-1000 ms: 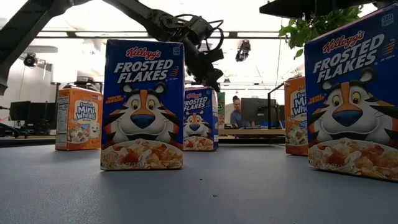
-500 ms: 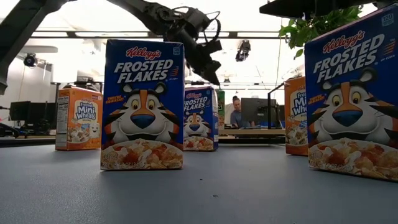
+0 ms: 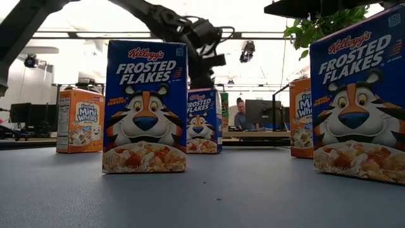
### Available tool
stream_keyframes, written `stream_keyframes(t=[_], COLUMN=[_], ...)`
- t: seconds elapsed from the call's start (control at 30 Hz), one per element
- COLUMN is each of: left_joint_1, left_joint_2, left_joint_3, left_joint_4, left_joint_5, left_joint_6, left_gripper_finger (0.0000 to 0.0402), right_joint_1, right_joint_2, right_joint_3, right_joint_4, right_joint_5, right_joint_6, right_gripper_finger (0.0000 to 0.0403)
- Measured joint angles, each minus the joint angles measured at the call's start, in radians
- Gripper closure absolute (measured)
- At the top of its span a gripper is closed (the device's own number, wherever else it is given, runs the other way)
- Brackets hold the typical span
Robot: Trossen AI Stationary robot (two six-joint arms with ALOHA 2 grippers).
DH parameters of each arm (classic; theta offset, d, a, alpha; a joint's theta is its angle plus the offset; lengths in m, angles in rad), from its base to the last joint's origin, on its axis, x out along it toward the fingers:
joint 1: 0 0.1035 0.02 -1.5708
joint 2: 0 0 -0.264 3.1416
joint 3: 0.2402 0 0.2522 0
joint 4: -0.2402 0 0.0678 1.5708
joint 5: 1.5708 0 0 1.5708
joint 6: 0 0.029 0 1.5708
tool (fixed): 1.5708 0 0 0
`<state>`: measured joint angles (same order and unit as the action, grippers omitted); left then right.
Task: Stack cereal on shelf
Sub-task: Put the center green cereal box on the shelf
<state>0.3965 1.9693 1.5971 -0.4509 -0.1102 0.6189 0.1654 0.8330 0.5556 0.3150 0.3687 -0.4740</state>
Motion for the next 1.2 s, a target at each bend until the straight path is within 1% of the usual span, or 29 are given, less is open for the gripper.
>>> stream_keyframes(t=[0.17, 0.33, 0.43, 0.87, 1.2], left_joint_1=[-0.001, 0.0, 0.001, 0.001, 0.002], left_joint_2=[0.03, 0.046, 0.052, 0.068, 0.088], left_joint_3=[-0.002, -0.003, -0.002, -0.001, 0.0], left_joint_4=[0.065, 0.112, 0.112, 0.132, 0.129], left_joint_5=[-0.116, -0.158, -0.187, -0.195, -0.201], left_joint_6=[-0.015, -0.028, -0.029, -0.062, -0.058], left_gripper_finger=[0.0402, 0.0402, 0.0402, 0.0402, 0.0402], right_joint_1=[0.0, 0.0, 0.0, 0.0, 0.0], right_joint_2=[0.0, 0.0, 0.0, 0.0, 0.0], right_joint_3=[0.0, 0.0, 0.0, 0.0, 0.0], right_joint_4=[0.0, 0.0, 0.0, 0.0, 0.0], right_joint_5=[0.0, 0.0, 0.0, 0.0, 0.0], right_joint_6=[0.0, 0.0, 0.0, -0.002, -0.007], right_gripper_finger=[0.0392, 0.0392, 0.0392, 0.0392, 0.0392])
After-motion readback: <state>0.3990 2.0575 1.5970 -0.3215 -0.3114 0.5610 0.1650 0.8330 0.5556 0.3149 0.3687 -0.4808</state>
